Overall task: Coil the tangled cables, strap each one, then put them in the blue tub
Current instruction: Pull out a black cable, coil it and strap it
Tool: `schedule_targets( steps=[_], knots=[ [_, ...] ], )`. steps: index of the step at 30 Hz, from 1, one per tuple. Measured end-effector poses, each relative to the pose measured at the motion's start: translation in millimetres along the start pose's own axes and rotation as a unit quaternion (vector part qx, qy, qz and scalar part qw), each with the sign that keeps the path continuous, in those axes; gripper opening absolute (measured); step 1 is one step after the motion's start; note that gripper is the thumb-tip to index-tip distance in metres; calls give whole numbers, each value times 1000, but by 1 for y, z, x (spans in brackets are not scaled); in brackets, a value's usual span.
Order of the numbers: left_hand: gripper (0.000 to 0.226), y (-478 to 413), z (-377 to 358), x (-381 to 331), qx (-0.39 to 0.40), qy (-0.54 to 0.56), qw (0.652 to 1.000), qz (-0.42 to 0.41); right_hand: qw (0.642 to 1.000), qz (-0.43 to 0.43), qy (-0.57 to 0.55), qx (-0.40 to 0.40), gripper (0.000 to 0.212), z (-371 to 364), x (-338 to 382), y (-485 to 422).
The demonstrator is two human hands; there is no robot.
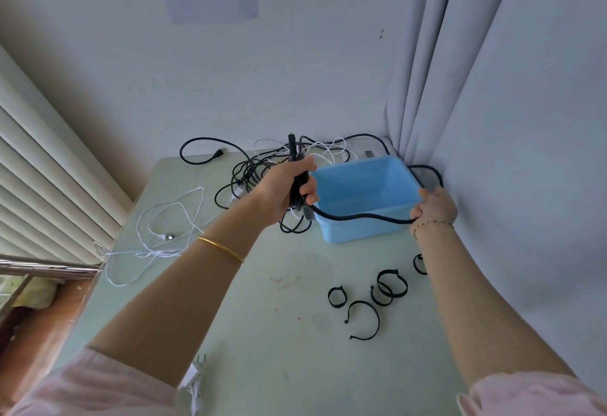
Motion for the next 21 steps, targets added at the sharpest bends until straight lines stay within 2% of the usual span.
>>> schedule_targets(
  steps=[2,5,9,10,14,16,18,19,20,21],
  knots=[
    [19,-2,1,2,-3,2,1000,3,997,72,39,3,26,-10,19,6],
    [20,-4,8,2,-14,8,1000,5,976,161,137,57,33,-43,38,21],
    [23,-2,31,1,-45,15,999,12,916,277,258,132,9,-116,50,70],
    [23,0,36,1,-54,18,998,12,899,292,286,160,14,-136,48,83],
    [15,15,65,-6,-104,45,994,-10,786,325,421,315,28,-213,11,142],
    [16,24,84,-8,-132,74,988,-21,758,288,449,374,31,-237,-17,159],
    [19,34,102,-10,-155,88,983,-29,737,255,499,377,30,-249,-46,156],
    [19,41,110,-11,-165,93,981,-33,709,255,547,365,27,-252,-64,152],
    [20,47,115,-12,-170,98,980,-36,660,269,607,352,21,-253,-83,147],
    [22,52,117,-14,-172,104,979,-38,594,280,676,334,17,-252,-104,139]
  ],
)
Point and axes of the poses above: each hand's wrist, its own y-axis away from the middle knuckle, its own z-axis out of the back of the hand, x = y × z, the point moved 9 cm from there along -y, towards the middle knuckle, and after that the axes turned 14 degrees about -z, right-handed, at the moved point
